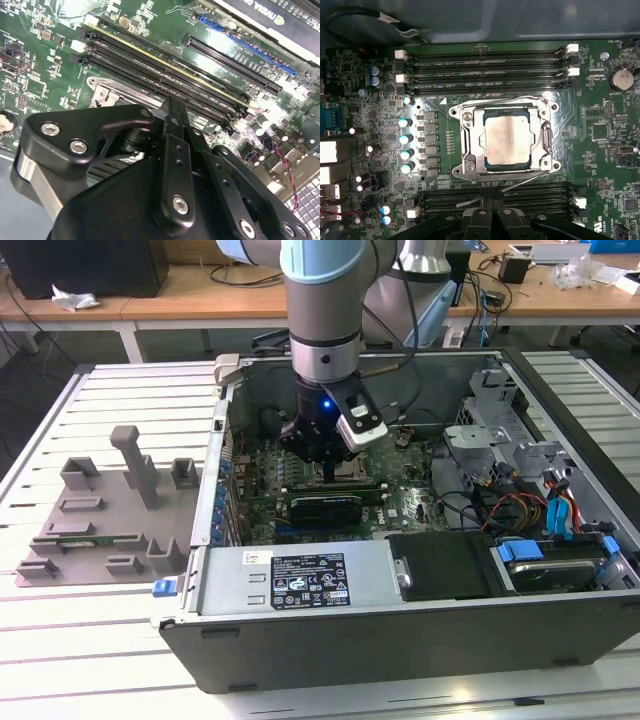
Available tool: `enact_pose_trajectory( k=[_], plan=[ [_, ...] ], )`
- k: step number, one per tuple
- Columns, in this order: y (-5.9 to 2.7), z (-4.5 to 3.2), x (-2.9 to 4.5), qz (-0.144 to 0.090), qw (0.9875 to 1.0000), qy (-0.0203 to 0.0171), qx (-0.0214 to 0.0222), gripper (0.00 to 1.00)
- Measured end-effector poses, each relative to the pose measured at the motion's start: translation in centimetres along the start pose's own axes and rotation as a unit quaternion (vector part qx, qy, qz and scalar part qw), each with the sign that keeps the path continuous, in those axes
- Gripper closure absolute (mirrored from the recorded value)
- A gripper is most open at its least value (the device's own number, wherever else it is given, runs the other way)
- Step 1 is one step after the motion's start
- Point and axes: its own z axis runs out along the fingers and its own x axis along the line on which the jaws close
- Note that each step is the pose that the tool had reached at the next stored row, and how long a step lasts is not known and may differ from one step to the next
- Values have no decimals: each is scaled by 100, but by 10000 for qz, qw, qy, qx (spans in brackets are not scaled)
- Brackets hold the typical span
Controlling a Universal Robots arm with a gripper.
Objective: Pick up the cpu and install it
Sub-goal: 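Install the second cpu locking lever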
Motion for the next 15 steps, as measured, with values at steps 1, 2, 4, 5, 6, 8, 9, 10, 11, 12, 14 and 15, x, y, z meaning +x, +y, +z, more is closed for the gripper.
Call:
enact_pose_trajectory(
  k=[1, 2, 4, 5, 6, 8, 9, 10, 11, 12, 14, 15],
  plan=[
    [0, 1, 0, -1, 10000, 1, 1, 89],
    [0, 2, 0, -2, 10000, 1, 1, 89],
    [0, 8, 1, -2, 10000, 0, -1, 89],
    [1, 13, 2, -2, 10000, -1, -2, 89],
    [1, 23, 8, -4, 10000, -1, -2, 89],
    [0, 38, 15, -12, 10000, 0, -4, 89],
    [0, 45, 18, -15, 10000, 0, -5, 89],
    [0, 50, 20, -18, 10000, 0, -6, 89],
    [0, 56, 24, -21, 10000, 0, -6, 89],
    [-1, 61, 26, -24, 10000, 0, -7, 89],
    [-1, 74, 36, -27, 10000, 0, -11, 89],
    [-1, 79, 39, -28, 10000, 1, -13, 89]
  ],
)
